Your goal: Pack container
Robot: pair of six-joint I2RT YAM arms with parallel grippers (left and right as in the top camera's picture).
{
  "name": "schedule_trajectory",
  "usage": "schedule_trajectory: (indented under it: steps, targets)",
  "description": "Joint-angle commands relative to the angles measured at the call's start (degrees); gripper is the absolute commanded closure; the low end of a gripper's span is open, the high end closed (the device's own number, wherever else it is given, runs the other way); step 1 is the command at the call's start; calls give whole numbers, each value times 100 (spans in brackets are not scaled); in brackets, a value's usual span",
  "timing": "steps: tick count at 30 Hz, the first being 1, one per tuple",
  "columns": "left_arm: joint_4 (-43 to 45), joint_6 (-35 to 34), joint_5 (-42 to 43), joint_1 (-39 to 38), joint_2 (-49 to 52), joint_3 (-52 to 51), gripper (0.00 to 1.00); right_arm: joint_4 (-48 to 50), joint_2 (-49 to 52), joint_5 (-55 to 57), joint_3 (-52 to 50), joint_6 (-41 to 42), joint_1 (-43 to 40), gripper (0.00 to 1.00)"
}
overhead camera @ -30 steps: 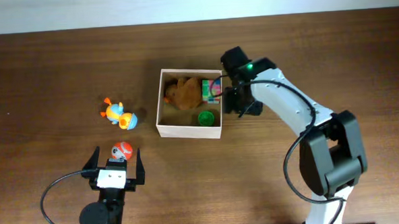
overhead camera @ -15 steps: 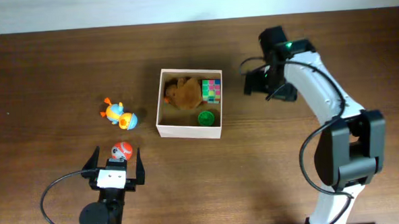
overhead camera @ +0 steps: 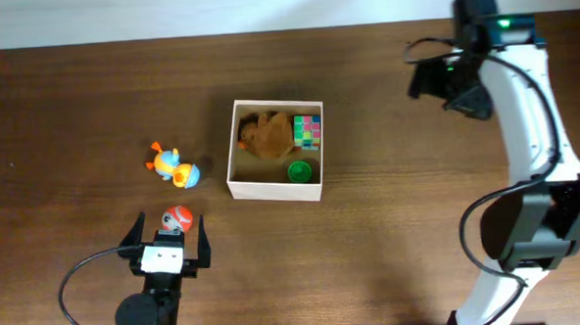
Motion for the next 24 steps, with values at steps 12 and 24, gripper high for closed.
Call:
schedule_trajectory:
  steps: [12, 24]
  targets:
    - [-13, 70, 50, 24, -50, -31, 1, -63, -70, 35, 101, -42, -979, 1]
    - [-841, -885, 1191, 20, 315, 1432, 1, -63, -70, 35, 101, -42, -968, 1]
